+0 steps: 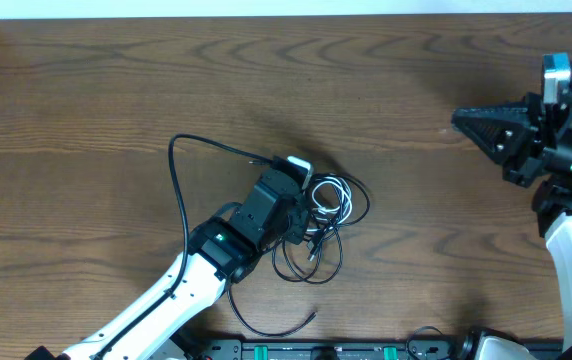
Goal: Untangle cables
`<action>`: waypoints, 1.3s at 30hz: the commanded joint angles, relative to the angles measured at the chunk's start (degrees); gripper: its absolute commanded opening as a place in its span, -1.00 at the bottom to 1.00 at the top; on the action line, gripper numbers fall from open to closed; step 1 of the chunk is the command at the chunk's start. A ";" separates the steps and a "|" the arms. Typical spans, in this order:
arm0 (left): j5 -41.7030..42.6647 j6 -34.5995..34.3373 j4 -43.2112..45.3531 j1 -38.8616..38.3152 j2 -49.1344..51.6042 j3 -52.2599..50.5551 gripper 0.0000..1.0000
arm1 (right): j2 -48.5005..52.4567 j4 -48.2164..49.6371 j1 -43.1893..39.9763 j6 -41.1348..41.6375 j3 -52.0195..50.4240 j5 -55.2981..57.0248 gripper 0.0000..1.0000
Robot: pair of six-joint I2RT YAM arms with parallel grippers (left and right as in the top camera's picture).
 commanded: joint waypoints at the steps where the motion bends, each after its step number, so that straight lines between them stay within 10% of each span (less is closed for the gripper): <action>1: 0.79 -0.37 0.28 0.17 -0.87 0.11 -0.85 | 0.46 -2.71 -0.76 9.81 -0.07 -2.71 -0.82; 4: 2.64 -0.37 0.55 0.17 -0.96 0.11 -0.85 | 0.70 -4.09 0.26 8.98 -0.13 -2.71 -0.30; 13: 6.51 -0.35 2.82 0.17 -2.05 0.11 -0.85 | 5.81 -14.32 4.76 -0.15 -0.11 -1.57 0.29; 24: 6.51 -0.59 2.89 0.17 -3.02 0.11 -0.85 | 19.34 -32.65 -2.86 -16.22 7.17 8.28 0.33; 32: 6.51 -0.61 2.86 0.17 -3.06 0.11 -0.85 | 19.80 -84.83 -1.70 -56.39 14.84 41.99 0.29; 39: 6.49 -0.98 2.86 0.17 -3.06 0.11 -0.85 | 14.14 -104.67 0.83 -62.71 17.88 61.22 0.18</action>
